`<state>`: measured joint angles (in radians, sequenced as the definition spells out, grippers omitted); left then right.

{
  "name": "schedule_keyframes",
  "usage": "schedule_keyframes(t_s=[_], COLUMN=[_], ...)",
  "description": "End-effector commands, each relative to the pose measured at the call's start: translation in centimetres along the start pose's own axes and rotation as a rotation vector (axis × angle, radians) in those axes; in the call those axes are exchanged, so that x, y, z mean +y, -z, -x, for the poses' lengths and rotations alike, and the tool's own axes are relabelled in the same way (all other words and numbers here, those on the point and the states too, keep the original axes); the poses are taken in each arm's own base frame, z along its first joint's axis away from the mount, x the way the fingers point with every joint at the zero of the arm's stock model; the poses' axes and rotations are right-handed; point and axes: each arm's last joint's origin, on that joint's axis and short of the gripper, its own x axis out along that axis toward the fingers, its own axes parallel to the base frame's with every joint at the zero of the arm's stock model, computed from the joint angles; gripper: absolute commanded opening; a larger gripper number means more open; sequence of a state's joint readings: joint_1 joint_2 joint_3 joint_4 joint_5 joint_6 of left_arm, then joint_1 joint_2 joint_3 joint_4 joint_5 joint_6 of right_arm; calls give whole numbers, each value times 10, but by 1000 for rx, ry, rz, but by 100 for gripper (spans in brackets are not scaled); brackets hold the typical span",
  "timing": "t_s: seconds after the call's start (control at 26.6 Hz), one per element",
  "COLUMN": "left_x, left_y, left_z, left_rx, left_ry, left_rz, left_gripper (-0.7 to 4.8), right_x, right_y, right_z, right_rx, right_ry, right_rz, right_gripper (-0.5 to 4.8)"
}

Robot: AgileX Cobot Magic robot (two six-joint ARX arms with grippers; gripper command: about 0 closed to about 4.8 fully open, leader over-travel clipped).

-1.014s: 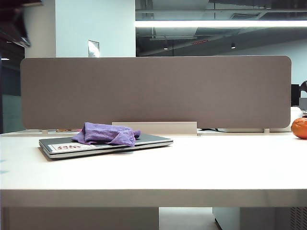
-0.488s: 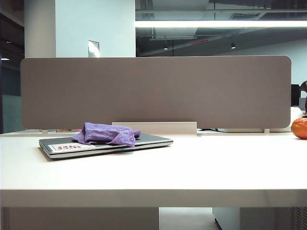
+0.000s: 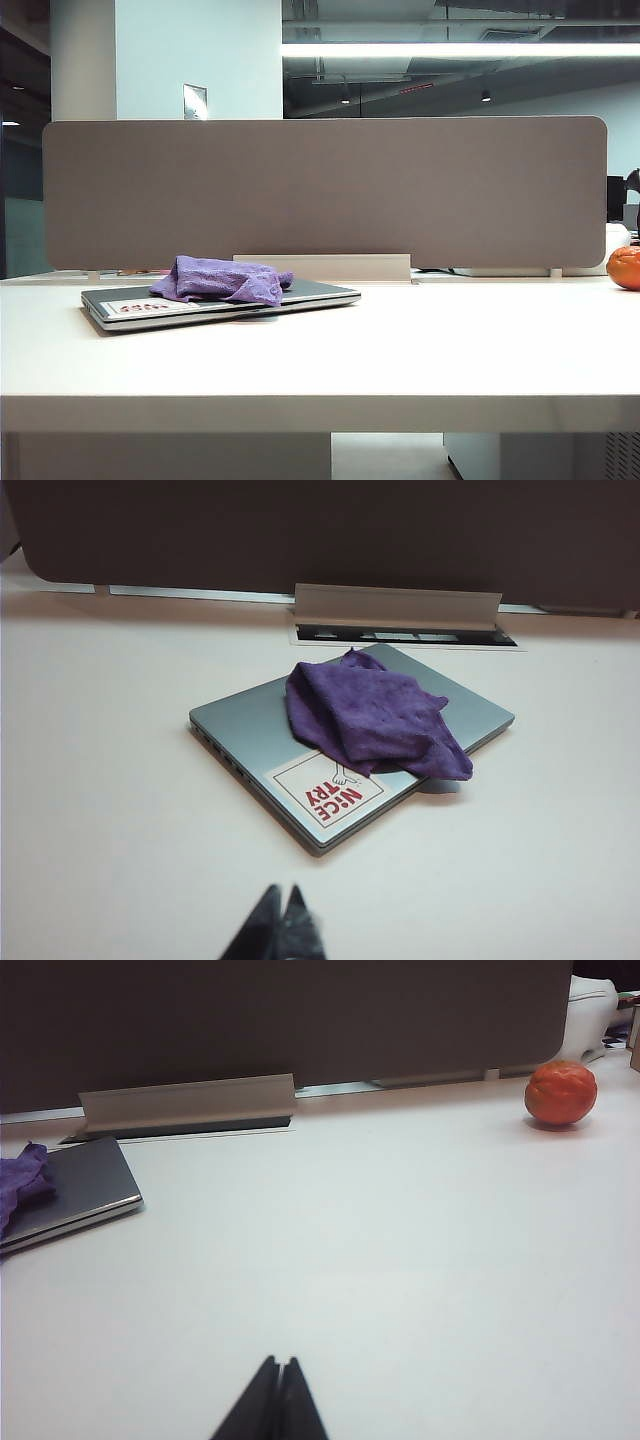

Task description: Pick up the purple rag and put it over the laptop.

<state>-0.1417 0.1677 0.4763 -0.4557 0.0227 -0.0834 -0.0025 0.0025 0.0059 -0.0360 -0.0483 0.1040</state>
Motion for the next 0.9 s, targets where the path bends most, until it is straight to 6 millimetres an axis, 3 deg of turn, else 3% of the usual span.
schedule_keyframes(t_s=[0.04, 0.6, 0.9], left_x=[0, 2, 10], left_y=[3, 9, 47], left_z=[3, -2, -27], left_rx=[26, 22, -99], left_ry=[3, -51, -77], left_rz=[4, -4, 20], left_gripper=[-6, -6, -6], right_x=[0, 0, 0], right_y=[0, 0, 0], right_z=[0, 0, 0], right_rx=[-9, -9, -9], right_ry=[1, 1, 1], right_rz=[3, 3, 3], right_gripper=[22, 22, 22])
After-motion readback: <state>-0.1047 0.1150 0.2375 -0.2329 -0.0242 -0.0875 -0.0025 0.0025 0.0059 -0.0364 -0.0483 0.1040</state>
